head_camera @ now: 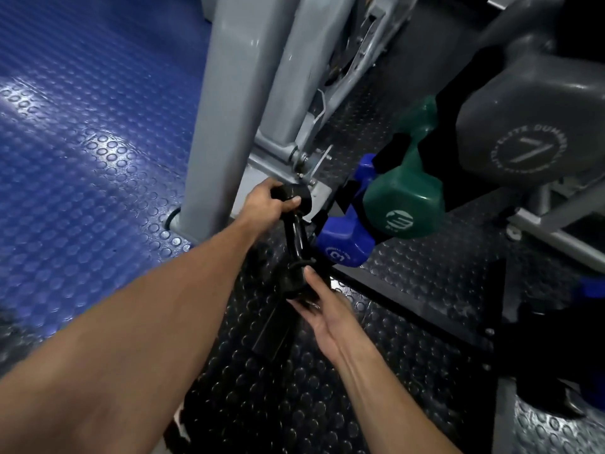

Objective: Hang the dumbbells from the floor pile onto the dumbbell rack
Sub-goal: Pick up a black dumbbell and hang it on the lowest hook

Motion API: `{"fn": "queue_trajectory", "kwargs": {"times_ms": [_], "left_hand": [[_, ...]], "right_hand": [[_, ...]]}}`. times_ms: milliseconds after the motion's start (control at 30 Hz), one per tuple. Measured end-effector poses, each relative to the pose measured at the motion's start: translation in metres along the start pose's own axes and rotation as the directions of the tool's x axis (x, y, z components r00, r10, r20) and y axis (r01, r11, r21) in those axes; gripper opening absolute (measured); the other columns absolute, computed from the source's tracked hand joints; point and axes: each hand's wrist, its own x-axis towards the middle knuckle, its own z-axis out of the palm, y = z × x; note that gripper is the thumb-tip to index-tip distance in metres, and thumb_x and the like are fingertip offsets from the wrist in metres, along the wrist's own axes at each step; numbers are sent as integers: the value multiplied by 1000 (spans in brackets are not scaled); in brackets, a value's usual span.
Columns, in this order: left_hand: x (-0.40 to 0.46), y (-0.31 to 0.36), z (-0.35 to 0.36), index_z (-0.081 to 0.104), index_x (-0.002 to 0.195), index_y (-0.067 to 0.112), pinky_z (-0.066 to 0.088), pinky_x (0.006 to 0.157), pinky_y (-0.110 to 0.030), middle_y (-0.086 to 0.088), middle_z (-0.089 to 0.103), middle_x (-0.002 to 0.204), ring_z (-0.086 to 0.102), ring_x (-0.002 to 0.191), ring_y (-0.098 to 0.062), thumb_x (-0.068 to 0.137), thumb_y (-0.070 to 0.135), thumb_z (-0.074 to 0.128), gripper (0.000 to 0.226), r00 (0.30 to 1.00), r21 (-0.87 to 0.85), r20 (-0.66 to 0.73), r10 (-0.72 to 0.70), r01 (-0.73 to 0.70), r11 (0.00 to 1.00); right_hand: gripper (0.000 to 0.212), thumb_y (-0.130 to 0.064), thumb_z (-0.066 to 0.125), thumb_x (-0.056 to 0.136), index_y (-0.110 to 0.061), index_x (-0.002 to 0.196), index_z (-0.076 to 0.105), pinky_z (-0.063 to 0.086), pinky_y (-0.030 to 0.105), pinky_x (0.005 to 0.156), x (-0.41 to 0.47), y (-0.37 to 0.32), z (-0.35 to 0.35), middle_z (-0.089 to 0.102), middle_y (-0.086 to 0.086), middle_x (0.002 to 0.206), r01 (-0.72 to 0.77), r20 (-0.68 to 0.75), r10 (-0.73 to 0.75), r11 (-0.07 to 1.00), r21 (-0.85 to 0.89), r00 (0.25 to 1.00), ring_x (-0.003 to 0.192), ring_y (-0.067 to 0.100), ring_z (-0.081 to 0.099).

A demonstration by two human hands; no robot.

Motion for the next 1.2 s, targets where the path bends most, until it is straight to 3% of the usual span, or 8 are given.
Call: {"fn": "queue_trajectory", "kwargs": {"times_ms": [233, 433, 567, 700, 767, 867, 1067, 1200], "left_hand": [[40, 7, 28, 67, 122, 10, 59, 95, -42, -9, 75, 111, 73, 103, -25, 85, 20, 82, 41, 991, -49, 134, 22, -16, 999], [66, 3, 45, 68, 115, 8, 58, 87, -36, -10, 74, 101, 70, 91, -22, 88, 11, 79, 29, 991, -64, 113, 70, -63, 996], [75, 1, 50, 69, 109, 21, 58, 79, -37, -2, 75, 96, 71, 88, -21, 88, 17, 80, 24, 989, -84, 128, 71, -60, 995], [78, 7, 66, 64, 115, 9, 52, 72, -24, -3, 70, 96, 65, 84, -14, 92, 11, 75, 26, 988, -113, 154, 31, -14, 994], [85, 4, 76, 62, 118, 5, 51, 76, -30, -6, 66, 97, 61, 84, -16, 90, 15, 77, 33, 991, -91, 129, 22, -10, 996], [91, 7, 85, 65, 93, 11, 50, 73, -35, -3, 61, 81, 56, 71, -15, 92, 25, 70, 15, 984, -80, 178, 1, 13, 997], [72, 15, 100, 65, 96, 21, 52, 94, -38, -6, 68, 108, 64, 97, -22, 103, 44, 52, 28, 933, -284, 332, -137, 237, 929], [70, 9, 97, 64, 97, 26, 45, 113, -44, -9, 63, 129, 59, 114, -23, 98, 53, 52, 30, 930, -280, 347, -120, 225, 933]], "right_hand": [[59, -23, 87, 79, 5, 126, 64, 57, 48, 100, 25, -3, -3, 74, 15, 122, 73, -26, -73, 997, 3, 997, 112, 23, 73], [25, -9, 77, 88, -10, 111, 68, 54, 48, 104, 28, -11, 8, 80, 1, 103, 138, -10, -138, 988, 65, 990, 106, 19, 74], [29, -8, 79, 86, -14, 111, 64, 54, 47, 104, 32, -15, 13, 80, -9, 91, 160, -6, -160, 986, 53, 987, 93, 8, 76], [40, -11, 83, 83, -11, 119, 65, 54, 49, 104, 40, -11, 21, 80, -5, 103, 169, -36, -167, 982, 86, 985, 100, 8, 75], [44, -12, 85, 81, -11, 120, 65, 54, 49, 104, 43, -9, 26, 79, -7, 101, 164, -71, -157, 981, 108, 985, 99, 7, 74], [33, -10, 85, 80, -16, 108, 68, 54, 48, 105, 45, -9, 26, 79, -9, 93, 162, -97, -149, 976, 143, 984, 96, 7, 74], [58, -32, 92, 66, -20, 117, 66, 52, 33, 92, 50, -5, 14, 72, -8, 120, 59, -151, -40, 990, 126, 988, 119, 18, 68], [58, -31, 93, 67, -17, 116, 66, 57, 30, 87, 53, -5, 11, 72, -8, 117, 50, -160, -29, 991, 127, 987, 118, 21, 69]]}}
